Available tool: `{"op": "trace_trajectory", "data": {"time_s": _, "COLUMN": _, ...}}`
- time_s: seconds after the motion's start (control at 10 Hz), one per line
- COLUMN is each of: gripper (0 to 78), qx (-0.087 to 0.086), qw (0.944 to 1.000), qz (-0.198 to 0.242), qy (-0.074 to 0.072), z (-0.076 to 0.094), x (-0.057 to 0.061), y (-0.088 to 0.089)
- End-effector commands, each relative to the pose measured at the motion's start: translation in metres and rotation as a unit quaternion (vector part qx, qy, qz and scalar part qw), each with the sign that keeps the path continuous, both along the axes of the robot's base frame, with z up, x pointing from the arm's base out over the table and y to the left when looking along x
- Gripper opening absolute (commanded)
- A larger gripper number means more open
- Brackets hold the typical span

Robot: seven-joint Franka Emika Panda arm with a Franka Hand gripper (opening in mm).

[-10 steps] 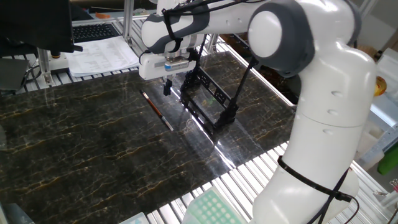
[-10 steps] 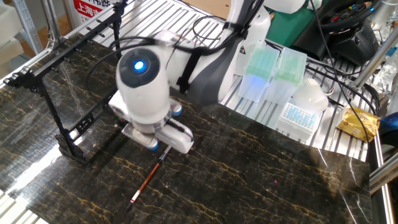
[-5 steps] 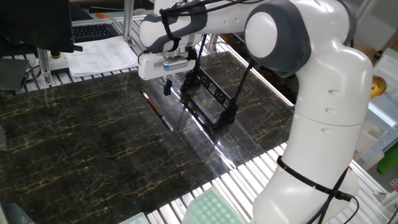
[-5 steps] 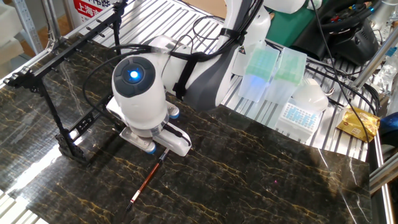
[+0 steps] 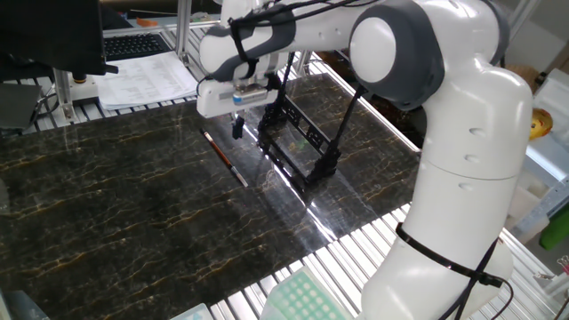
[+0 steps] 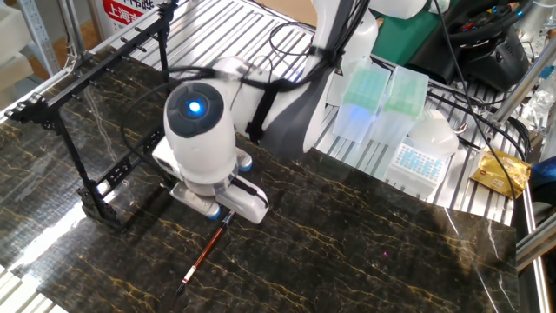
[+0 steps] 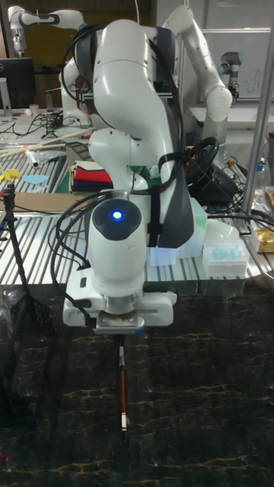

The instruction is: Place the brush on the pen rack

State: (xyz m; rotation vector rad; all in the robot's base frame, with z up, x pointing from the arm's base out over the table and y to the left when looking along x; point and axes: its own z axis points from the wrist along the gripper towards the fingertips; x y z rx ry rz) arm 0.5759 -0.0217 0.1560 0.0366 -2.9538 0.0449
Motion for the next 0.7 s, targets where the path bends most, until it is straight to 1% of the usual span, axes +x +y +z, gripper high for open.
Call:
{"op": "trace_trajectory", "data": {"time_s": 0.1, "gripper": 0.0, "qx": 0.004, "qw": 0.9997, "qz": 0.006, "qy": -0.022, "z": -0.021, "x": 0.008, "y": 0.004}}
{"op": "trace_trajectory", "data": {"time_s": 0.2, "gripper": 0.0, "qx": 0.004, "qw": 0.9997, "qz": 0.007, "qy": -0.021, "z": -0.025, "x": 0.010, "y": 0.004}}
{"op": "trace_trajectory", "data": {"time_s": 0.3, "gripper": 0.0, "qx": 0.005, "qw": 0.9997, "qz": 0.010, "qy": -0.021, "z": -0.034, "x": 0.012, "y": 0.005}}
{"op": "trace_trajectory", "data": {"time_s": 0.4, "gripper": 0.0, "qx": 0.007, "qw": 0.9996, "qz": 0.010, "qy": -0.025, "z": -0.042, "x": 0.012, "y": 0.006}}
{"op": "trace_trajectory", "data": {"time_s": 0.6, "gripper": 0.0, "qx": 0.008, "qw": 0.9995, "qz": 0.011, "qy": -0.029, "z": -0.051, "x": 0.013, "y": 0.007}}
{"op": "trace_trajectory", "data": {"time_s": 0.7, "gripper": 0.0, "qx": 0.008, "qw": 0.9995, "qz": 0.011, "qy": -0.029, "z": -0.051, "x": 0.013, "y": 0.007}}
